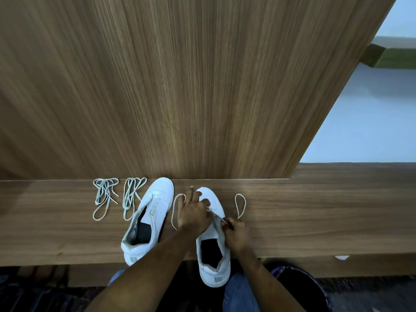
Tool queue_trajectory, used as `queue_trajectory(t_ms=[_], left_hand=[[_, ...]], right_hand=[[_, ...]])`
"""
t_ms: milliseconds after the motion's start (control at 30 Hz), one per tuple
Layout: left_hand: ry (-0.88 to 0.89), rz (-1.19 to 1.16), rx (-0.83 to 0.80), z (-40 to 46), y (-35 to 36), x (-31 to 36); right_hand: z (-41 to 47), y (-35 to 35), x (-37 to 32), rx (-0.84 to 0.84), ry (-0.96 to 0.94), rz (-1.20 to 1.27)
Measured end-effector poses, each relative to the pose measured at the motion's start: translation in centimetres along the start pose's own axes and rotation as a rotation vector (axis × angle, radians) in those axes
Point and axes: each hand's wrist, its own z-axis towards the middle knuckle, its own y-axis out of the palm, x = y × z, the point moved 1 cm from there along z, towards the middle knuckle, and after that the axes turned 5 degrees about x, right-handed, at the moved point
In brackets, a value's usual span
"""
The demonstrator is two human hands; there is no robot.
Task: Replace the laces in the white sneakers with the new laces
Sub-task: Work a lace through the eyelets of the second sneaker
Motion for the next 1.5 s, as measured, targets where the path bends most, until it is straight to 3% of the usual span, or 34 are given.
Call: queue_trajectory(t_ms=[133, 233, 400, 467, 633, 767, 833, 1000, 1200, 1300, 1367, 1500], left_hand=[[0.015, 0.074, 0.032, -0.4, 0.5, 0.1], [-0.026, -0.154, 0.299, -0.6, 0.2, -0.6], [-0.506, -0.763, 0.655, 1.1, -3.6, -1.6], [-0.574, -0.851, 0.708, 1.9, -4.9, -1.7], [-0.355, -0.468, 0.419, 1.7, -2.7, -1.9], [-0.059, -0.176, 0.036, -0.1, 0.3, -1.3], [-0.060, -0.098, -0.059, -0.5, 0.5, -0.8], [-0.099, -0.063, 0.085, -0.2, 0.0, -0.1], [-0.458, -0.741, 0.506, 2.3, -3.2, -1.3], [-0.519, -0.994, 0.693, 3.4, -6.2, -1.0], [-0.535, -0.985, 0.647, 3.7, -6.3, -0.9], [-0.398, -0.587, 0.259, 1.8, -3.1, -0.8]], right_hand=[[0.0, 0.1, 0.0, 0.012, -0.007, -0.009], [0.0, 0.2, 0.1, 0.032, -0.029, -0.018], [-0.1, 0.0, -0.2, 0.044, -0.020, 0.001], [-0.1, 0.0, -0.2, 0.037, -0.022, 0.004], [-0.1, -0.1, -0.1, -0.002, 0.000, -0.014], [-0.1, 0.1, 0.0, 0.000, 0.003, -0.004], [-0.1, 0.1, -0.1, -0.009, 0.009, 0.004], [0.0, 0.1, 0.1, -0.018, 0.037, -0.006], [-0.1, 0.0, -0.2, 0.022, -0.006, -0.006], [-0.2, 0.1, 0.0, 0.034, -0.019, 0.000], [-0.2, 0.1, 0.0, 0.043, -0.030, -0.012], [-0.1, 0.0, 0.0, 0.009, -0.011, -0.003]])
